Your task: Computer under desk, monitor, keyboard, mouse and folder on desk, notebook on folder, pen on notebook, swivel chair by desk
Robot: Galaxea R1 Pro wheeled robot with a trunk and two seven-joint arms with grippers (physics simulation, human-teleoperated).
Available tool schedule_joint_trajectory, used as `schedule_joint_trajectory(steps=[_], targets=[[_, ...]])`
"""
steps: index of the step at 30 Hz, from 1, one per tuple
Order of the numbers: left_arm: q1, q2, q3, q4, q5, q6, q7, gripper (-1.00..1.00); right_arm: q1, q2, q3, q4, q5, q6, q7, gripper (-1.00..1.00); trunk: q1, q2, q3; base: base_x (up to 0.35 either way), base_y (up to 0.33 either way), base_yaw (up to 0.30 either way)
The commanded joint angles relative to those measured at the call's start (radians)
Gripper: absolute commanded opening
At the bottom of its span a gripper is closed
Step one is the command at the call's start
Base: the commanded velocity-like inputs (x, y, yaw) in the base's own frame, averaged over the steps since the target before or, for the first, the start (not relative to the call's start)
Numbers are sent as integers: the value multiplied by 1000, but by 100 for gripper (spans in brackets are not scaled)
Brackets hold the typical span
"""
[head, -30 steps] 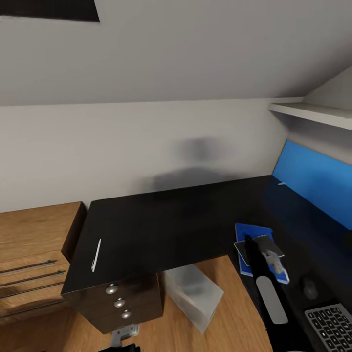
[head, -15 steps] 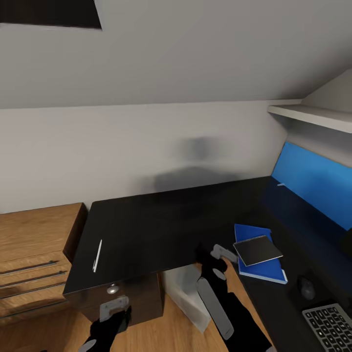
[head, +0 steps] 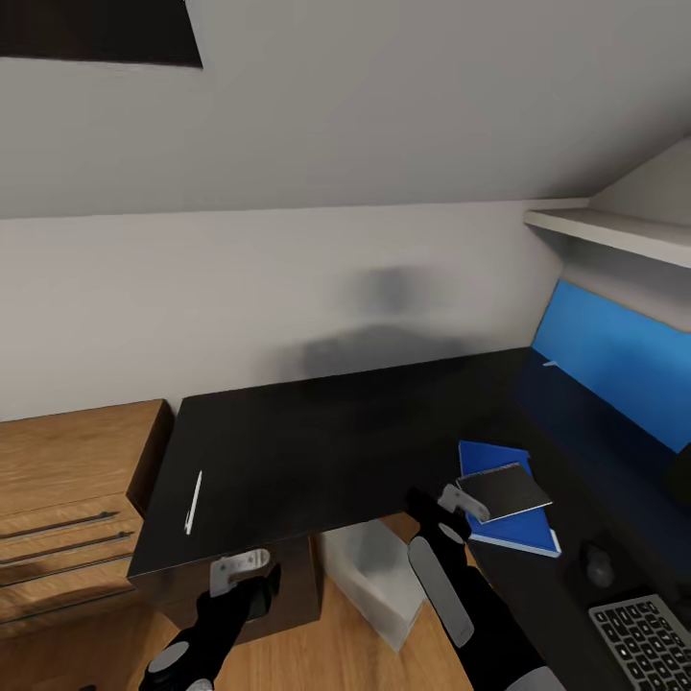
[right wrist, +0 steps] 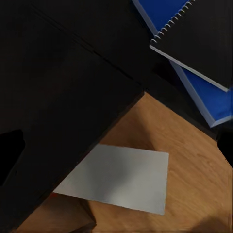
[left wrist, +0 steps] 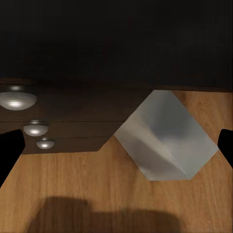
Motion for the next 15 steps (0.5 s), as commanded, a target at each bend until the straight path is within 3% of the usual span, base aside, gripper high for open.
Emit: schedule_joint_trajectory(steps=[1,7,15], targets=[[-1,1,1,-2,8,2,9,100,-1,-1,0,3,-2,19,-5,100,-3,6,2,0,0,0],[-1,1,30,-5,10,4,11,100,-1,-4,3,27,7,126,15,100,-26,48,20,0,0,0],[0,5,35,-5,10,6,30,100,-1,-4,17,24,19,96,77,100,-57,104,45,0,0,17]])
